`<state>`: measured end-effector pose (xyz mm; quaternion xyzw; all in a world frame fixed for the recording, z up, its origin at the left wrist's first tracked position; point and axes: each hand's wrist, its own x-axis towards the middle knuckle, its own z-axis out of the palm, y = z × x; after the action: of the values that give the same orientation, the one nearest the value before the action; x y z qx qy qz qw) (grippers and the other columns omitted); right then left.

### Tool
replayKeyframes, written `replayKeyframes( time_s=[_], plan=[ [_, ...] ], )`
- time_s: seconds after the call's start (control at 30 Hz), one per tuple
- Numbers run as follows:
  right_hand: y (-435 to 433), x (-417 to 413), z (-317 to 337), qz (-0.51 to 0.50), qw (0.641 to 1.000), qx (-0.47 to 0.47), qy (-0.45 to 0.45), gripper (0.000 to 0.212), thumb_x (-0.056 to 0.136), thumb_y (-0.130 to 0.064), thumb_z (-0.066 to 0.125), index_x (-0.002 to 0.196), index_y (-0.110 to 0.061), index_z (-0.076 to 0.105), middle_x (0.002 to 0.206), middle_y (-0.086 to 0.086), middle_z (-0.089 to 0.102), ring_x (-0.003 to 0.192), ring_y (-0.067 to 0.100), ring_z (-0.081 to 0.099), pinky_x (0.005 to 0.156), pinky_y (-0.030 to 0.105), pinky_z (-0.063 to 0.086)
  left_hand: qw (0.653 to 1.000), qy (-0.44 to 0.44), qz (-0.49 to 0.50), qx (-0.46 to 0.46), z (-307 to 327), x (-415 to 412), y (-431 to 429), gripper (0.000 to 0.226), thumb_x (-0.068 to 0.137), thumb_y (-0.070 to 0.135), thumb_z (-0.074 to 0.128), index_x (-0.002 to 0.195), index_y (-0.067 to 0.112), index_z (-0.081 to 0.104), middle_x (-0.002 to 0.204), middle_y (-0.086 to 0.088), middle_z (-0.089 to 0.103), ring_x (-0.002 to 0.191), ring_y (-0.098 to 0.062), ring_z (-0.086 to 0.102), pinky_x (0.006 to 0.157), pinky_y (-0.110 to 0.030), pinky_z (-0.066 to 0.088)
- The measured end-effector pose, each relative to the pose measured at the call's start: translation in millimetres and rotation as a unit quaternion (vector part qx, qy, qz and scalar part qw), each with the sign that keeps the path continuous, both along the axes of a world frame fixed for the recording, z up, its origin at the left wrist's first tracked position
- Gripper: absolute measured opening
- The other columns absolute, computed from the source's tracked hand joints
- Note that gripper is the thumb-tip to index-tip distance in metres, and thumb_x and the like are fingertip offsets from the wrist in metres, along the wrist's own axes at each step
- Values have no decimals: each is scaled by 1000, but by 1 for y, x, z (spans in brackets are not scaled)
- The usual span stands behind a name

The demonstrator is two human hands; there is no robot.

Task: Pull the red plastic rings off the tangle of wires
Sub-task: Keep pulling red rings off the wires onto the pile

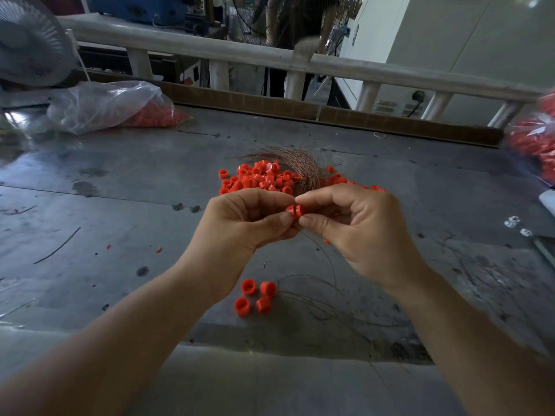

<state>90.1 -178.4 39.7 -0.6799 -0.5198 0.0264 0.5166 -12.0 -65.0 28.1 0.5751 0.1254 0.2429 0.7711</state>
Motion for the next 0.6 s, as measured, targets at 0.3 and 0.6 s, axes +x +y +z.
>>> replayKeyframes(
  time_s=[0.3,0.6],
  plan=[
    [0,0,-3,-28,998,-6,-53,32,70,-5,74,97,-21,65,83,-16,63,82,1,64,73,13,51,999,17,5,38,-2,0,2,23,55,5,63,78,7,68,66,-7,71,62,-14,68,60,-16,53],
    [-1,1,-2,-32,995,-14,-95,23,69,-4,75,92,-5,71,83,-9,63,80,-4,61,71,8,50,998,18,0,58,0,-2,1,22,56,6,63,77,8,68,68,-7,72,64,-14,70,59,-16,53]
  ],
)
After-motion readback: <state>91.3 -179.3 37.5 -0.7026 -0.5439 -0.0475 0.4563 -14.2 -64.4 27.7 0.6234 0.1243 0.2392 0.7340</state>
